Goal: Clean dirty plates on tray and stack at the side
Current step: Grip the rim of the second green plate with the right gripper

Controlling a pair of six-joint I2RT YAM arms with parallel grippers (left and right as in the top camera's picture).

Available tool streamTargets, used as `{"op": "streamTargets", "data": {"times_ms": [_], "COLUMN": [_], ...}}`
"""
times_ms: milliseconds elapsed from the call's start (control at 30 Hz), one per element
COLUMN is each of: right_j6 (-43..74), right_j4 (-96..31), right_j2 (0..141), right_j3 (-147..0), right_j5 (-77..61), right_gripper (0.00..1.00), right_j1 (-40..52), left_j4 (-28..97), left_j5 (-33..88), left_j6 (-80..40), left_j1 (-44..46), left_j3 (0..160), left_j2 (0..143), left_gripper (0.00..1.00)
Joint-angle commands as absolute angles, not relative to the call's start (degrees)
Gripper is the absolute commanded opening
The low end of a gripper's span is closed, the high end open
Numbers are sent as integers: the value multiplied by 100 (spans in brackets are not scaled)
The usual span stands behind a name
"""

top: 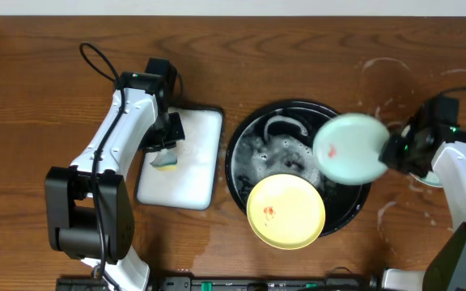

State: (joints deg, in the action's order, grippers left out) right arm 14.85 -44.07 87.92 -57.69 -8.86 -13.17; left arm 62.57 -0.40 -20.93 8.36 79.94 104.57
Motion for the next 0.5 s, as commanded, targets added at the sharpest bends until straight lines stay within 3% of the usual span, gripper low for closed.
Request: {"op": "streamTargets", "data": {"times_ms": [0,167,400,467], "right_j6": [1365,1452,2515,2567], "right_j4": [-4038,-3916,-3564,-3411], "right_j2": [8731,9244,10204,10197], "right_j3": [-5920,-5913,-5913,-5922], "right_j5": [-2357,-2056,-1693,-1675], "right_gripper": [1,1,3,21], "right_j1": [-1063,-421,364,443], "left_j4": [6263,6263,6265,6265], "left_j5": [-110,-108,-108,-108], "left_j6": [-2053,-2053,-2053,-2053], "left_j1": [832,834,832,832], "left_j3": [7988,7988,7988,7988], "left_j2": [10449,10449,10449,10449], "left_gripper": [13,13,13,13]}}
